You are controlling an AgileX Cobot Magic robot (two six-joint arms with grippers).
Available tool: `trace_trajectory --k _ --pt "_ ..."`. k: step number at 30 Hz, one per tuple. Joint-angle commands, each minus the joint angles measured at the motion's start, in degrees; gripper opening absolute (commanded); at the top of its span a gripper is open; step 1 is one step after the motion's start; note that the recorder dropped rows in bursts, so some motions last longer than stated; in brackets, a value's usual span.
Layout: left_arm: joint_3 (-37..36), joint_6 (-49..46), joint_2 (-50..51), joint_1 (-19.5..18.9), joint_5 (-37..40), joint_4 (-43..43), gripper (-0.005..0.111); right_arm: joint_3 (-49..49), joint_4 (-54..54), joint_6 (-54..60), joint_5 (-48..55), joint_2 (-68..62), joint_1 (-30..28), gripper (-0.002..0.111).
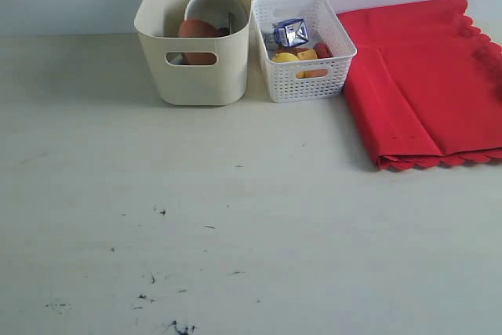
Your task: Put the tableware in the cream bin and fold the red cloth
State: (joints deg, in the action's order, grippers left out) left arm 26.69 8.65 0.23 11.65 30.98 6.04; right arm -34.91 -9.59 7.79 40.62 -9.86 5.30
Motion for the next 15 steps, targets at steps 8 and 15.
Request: trace_trajectory --k 8,15 --pt "-7.3 0.4 -0.2 -2.1 -1.3 -0.7 0.000 0.4 -2.0 -0.4 0.2 3.1 0.2 0.000" --pt "-17.4 -1.9 -0.2 -2.7 -13.2 -0.9 0.000 0.4 -2.1 -0.4 0.2 3.2 0.2 0.000"
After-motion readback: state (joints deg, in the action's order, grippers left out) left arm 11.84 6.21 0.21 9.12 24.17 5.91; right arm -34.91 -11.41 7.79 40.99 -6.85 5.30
